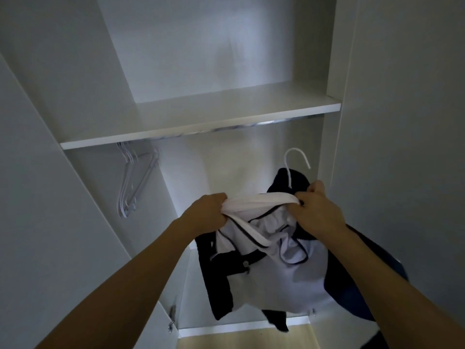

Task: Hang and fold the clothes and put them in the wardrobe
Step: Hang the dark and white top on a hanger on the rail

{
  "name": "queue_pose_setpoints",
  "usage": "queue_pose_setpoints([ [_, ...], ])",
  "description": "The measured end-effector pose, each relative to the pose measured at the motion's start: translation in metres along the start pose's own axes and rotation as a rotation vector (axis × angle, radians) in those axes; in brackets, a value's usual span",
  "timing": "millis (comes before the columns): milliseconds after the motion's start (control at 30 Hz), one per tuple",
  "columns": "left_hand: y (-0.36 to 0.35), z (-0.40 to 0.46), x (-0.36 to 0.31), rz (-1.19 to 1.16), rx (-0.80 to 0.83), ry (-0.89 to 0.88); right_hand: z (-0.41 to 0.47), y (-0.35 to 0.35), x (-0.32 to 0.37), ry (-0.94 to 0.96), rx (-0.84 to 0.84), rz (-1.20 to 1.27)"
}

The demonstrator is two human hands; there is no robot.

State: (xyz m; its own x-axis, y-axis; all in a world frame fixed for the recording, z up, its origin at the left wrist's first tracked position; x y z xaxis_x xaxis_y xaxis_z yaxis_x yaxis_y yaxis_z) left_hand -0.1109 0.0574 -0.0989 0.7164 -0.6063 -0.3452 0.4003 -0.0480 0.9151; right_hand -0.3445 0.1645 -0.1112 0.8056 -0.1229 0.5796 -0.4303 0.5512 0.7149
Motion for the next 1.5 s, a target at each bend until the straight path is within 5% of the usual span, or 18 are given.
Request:
queue_pose_setpoints([
  [200, 0.004, 0.009, -0.017, -0.135, 0.009, -0.019, -0.021, -0.016, 0.006, -0.003, 0.402, 0.218],
  [467, 0.017, 0.027, -0.063, -0.037, 0.060, -0.146, -0.021, -0.027, 0.007, -0.128, 0.051, 0.204],
  [600, 0.015, 0.018, -0.032, 0.062, -0.149, -0.035, -0.015, -0.011, -0.003, -0.275, -0.071, 0.453],
  [700, 0.002, 0.004, 0.004, -0.221, -0.325, 0.267, -0.010, -0.002, -0.007, -0.372, -0.093, 0.705],
  [800, -0.018, -0.011, 0.028, -0.777, -0.358, 0.523, -0.007, 0.006, -0.008, -0.392, -0.090, 0.751],
  [1033, -0.056, -0.022, -0.001, -1.118, -0.239, 0.377, -0.012, -0.001, -0.011, -0.436, -0.052, 0.740],
  [1267, -0.067, -0.019, -0.009, -1.165, -0.278, 0.454, -0.018, -0.005, -0.015, -0.443, -0.051, 0.722],
  [1500, -0.039, -0.016, -0.015, -0.866, -0.473, 0.376, -0.029, -0.004, -0.024, -0.551, -0.183, 0.710],
])
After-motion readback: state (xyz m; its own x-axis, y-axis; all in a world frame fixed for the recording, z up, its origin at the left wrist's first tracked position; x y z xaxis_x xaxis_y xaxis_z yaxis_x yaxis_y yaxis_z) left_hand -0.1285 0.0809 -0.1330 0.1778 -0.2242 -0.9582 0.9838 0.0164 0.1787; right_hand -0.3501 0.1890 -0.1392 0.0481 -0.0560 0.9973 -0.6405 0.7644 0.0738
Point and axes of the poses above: each hand's wrist, its own z-axis towards the middle knuckle, its own y-axis out of the back of the hand, x = y × z, the point moved 5 cm from there along z, towards the middle knuckle, and after that the axes turned 9 degrees about -x, right-handed, at the moved point
